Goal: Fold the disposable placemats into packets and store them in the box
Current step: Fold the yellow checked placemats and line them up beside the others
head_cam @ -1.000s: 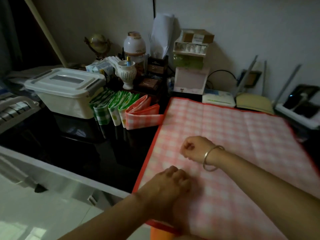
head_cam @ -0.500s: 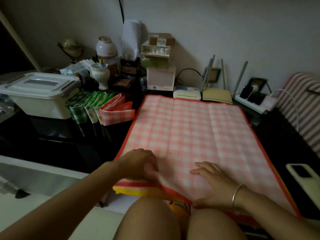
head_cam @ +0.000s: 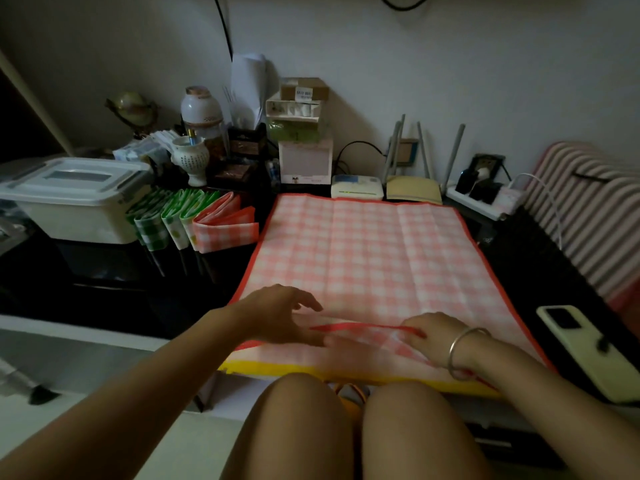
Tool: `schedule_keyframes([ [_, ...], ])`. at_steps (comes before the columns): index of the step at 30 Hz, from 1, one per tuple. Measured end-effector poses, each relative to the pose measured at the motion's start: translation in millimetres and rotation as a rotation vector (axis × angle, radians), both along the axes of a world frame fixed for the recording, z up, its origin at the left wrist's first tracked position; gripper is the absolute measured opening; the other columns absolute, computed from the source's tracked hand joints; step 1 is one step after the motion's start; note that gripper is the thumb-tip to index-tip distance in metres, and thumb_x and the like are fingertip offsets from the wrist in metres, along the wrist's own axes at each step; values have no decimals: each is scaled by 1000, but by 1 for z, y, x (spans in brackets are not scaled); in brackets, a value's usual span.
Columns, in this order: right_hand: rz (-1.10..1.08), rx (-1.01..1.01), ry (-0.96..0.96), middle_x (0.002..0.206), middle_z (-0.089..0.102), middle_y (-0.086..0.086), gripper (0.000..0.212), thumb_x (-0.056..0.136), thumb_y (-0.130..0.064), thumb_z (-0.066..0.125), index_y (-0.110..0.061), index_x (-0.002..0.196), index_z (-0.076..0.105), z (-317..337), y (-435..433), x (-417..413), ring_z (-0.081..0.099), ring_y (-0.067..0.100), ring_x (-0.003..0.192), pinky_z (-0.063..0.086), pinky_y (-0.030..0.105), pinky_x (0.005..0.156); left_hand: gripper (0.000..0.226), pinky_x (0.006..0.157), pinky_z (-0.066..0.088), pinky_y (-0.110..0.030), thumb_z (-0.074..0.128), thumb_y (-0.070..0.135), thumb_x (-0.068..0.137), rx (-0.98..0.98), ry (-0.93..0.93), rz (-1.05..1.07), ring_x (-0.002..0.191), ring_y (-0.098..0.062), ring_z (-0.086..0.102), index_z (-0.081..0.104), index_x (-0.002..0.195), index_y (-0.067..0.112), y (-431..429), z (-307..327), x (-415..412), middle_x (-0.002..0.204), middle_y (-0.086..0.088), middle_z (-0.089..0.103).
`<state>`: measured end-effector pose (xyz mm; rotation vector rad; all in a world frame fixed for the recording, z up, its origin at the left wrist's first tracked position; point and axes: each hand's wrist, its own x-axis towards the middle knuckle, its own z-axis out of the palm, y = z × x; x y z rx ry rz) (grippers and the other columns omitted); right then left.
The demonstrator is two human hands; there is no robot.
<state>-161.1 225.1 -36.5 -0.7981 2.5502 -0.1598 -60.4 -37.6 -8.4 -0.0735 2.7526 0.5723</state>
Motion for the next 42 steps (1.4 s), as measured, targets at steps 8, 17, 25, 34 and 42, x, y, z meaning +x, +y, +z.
schedule_keyframes([
  [8,78,-55,49,74,55,-7,29,95,-48,49,-30,72,49,33,2,-6,55,16,75,44,30,70,31,89,47,-32,47,33,102,-23,35,-22,104,-23,61,66,118,15,-3,12,3,116,-4,67],
  [17,200,102,345,90,64,0,36,88,-62,49,-27,92,58,55,-5,-38,59,21,84,46,32,70,30,77,48,-30,53,40,98,-342,128,-65,87,-15,59,65,113,18,-25,29,-40,97,3,63],
  [25,119,12,690,116,59,-3,29,99,-36,38,-23,118,57,4,-32,-77,47,21,111,32,32,97,27,84,40,-33,49,39,99,-587,437,85,94,-22,60,65,110,21,-33,-27,-79,98,0,68],
  [34,-152,-192,578,109,60,0,19,94,-28,51,-25,109,62,-52,-50,-108,53,25,99,43,34,85,65,119,12,-49,22,32,82,-216,499,-42,140,-25,39,55,137,20,-39,-83,-81,148,-4,48],
  [42,-208,-166,626,109,59,2,18,93,-32,53,-23,106,61,-62,-57,-116,50,25,103,41,36,91,100,121,-8,-46,-29,76,70,-262,284,-52,148,-12,-16,-1,155,33,-22,-101,-73,161,5,-12],
])
